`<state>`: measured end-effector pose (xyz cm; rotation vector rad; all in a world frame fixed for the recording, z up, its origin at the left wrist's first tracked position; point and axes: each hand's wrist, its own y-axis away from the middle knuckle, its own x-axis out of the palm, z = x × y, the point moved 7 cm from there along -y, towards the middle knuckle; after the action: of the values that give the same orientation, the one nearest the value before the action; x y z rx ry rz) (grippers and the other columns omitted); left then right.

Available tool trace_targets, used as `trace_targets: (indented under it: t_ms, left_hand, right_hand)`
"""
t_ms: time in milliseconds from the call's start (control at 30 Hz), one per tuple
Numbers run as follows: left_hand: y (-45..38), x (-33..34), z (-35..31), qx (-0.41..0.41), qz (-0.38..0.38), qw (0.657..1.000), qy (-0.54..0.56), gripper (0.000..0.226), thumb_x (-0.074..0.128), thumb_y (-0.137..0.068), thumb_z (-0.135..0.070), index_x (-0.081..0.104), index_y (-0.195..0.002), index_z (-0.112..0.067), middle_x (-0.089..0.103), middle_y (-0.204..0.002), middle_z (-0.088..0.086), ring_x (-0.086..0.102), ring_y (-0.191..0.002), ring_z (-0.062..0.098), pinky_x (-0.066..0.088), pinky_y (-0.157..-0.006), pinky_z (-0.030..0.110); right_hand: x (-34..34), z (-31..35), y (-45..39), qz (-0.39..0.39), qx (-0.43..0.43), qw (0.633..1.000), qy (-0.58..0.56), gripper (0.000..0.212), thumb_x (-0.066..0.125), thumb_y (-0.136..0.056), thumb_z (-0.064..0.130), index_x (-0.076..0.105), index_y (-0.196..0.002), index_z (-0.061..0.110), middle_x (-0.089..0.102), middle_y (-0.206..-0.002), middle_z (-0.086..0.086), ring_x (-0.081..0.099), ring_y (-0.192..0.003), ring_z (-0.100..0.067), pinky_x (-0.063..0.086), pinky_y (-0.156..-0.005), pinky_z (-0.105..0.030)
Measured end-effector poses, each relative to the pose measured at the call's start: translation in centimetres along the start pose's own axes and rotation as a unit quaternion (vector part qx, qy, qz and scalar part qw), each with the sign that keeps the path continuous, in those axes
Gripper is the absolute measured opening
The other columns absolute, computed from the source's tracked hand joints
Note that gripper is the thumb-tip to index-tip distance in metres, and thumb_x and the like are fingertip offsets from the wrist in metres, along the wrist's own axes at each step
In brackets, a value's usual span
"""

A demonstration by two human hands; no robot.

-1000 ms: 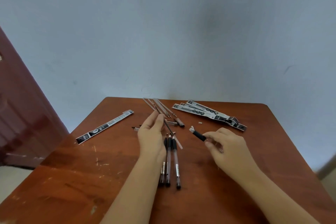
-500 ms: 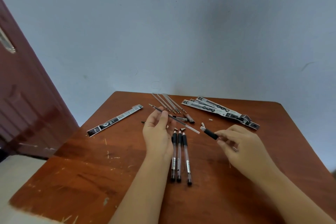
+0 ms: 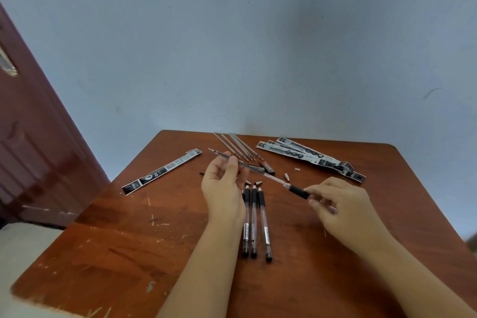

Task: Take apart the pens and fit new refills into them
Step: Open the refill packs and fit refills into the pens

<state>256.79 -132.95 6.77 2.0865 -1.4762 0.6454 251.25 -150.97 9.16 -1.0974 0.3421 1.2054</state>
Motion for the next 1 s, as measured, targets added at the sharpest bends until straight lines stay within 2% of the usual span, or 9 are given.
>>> trace_targets:
  t_ms: [267,367,467,533,633,667,800,900,1000]
  left_hand:
    - [0.6,0.8,-0.4,0.039,0.037,0.996,-0.065,0.018,0.052,-0.086,0.001,0.059,-0.075,-0.011,0.055,-0.069,0.0,0.056,-0.064,0.007,0.055,-0.062,0.017]
    - [1.3,1.7,-0.6,0.079,0.093,0.985,-0.123,0.02,0.053,-0.086,0.004,0.061,-0.077,-0.014,0.059,-0.069,-0.001,0.06,-0.06,0.002,0.052,-0.06,0.013]
    - [2.2,2.8,-0.5,0.115,0.161,0.958,-0.21,0.021,0.054,-0.085,0.004,0.061,-0.078,-0.015,0.061,-0.071,0.001,0.061,-0.062,0.001,0.05,-0.061,0.012]
    - [2.7,3.3,-0.2,0.125,0.197,0.942,-0.243,0.021,0.056,-0.084,0.003,0.061,-0.079,-0.017,0.064,-0.067,-0.006,0.062,-0.064,0.001,0.052,-0.066,0.015]
    - [3.3,3.7,0.3,0.117,0.237,0.925,-0.271,0.023,0.057,-0.083,0.004,0.062,-0.079,-0.018,0.066,-0.062,-0.015,0.062,-0.067,0.0,0.053,-0.07,0.016]
    - [3.5,3.8,0.5,0.111,0.248,0.922,-0.275,0.024,0.057,-0.082,0.005,0.063,-0.079,-0.018,0.066,-0.061,-0.016,0.062,-0.067,0.0,0.052,-0.069,0.015]
    - [3.4,3.8,0.9,0.085,0.269,0.922,-0.263,0.032,0.057,-0.082,0.006,0.067,-0.074,-0.023,0.067,-0.073,-0.006,0.063,-0.074,0.009,0.054,-0.075,0.024]
    - [3.1,3.8,1.4,0.048,0.28,0.931,-0.231,0.032,0.057,-0.081,0.007,0.069,-0.077,-0.023,0.069,-0.079,-0.004,0.065,-0.075,0.01,0.055,-0.075,0.026]
    - [3.0,3.7,1.8,0.029,0.278,0.933,-0.227,0.035,0.057,-0.081,0.006,0.072,-0.073,-0.025,0.069,-0.079,-0.001,0.064,-0.072,0.012,0.053,-0.072,0.025]
  right_hand:
    - [-0.5,-0.4,-0.1,-0.035,0.012,0.999,0.006,0.024,0.071,-0.068,-0.002,0.072,-0.087,0.012,0.053,-0.071,0.01,0.053,-0.062,-0.015,0.051,-0.062,-0.051]
    - [-0.3,-0.3,-0.1,-0.035,0.007,0.999,0.011,0.024,0.071,-0.068,-0.002,0.071,-0.088,0.012,0.055,-0.072,0.009,0.056,-0.063,-0.017,0.052,-0.063,-0.05]
    - [-0.6,-0.1,-0.2,-0.06,-0.008,0.998,0.012,0.024,0.071,-0.068,-0.003,0.071,-0.087,0.01,0.063,-0.071,0.0,0.058,-0.063,-0.019,0.053,-0.06,-0.047]
    - [-1.1,0.2,-0.2,-0.085,-0.027,0.996,0.008,0.018,0.068,-0.07,0.002,0.071,-0.087,0.008,0.066,-0.072,-0.005,0.057,-0.063,-0.017,0.053,-0.058,-0.041]
    - [-1.6,0.6,-0.2,-0.111,-0.038,0.993,0.001,0.021,0.059,-0.069,0.011,0.071,-0.086,0.007,0.066,-0.072,-0.004,0.052,-0.065,-0.005,0.044,-0.06,-0.019]
    - [-1.6,0.7,-0.2,-0.114,-0.039,0.993,-0.007,0.022,0.059,-0.069,0.011,0.071,-0.087,0.006,0.065,-0.073,-0.004,0.051,-0.067,-0.006,0.041,-0.061,-0.012]
    - [-1.5,1.0,0.0,-0.117,-0.044,0.99,-0.06,0.023,0.06,-0.069,0.008,0.069,-0.089,0.004,0.06,-0.076,0.0,0.051,-0.076,-0.006,0.04,-0.07,-0.003]
    - [-1.7,1.2,-0.1,-0.109,-0.047,0.989,-0.085,0.018,0.062,-0.068,0.009,0.07,-0.084,0.006,0.06,-0.077,0.006,0.052,-0.078,0.003,0.037,-0.074,0.003]
    - [-1.6,1.0,-0.1,-0.094,-0.037,0.989,-0.111,0.015,0.062,-0.068,0.012,0.069,-0.081,0.011,0.06,-0.075,0.011,0.053,-0.08,0.015,0.039,-0.075,0.002]
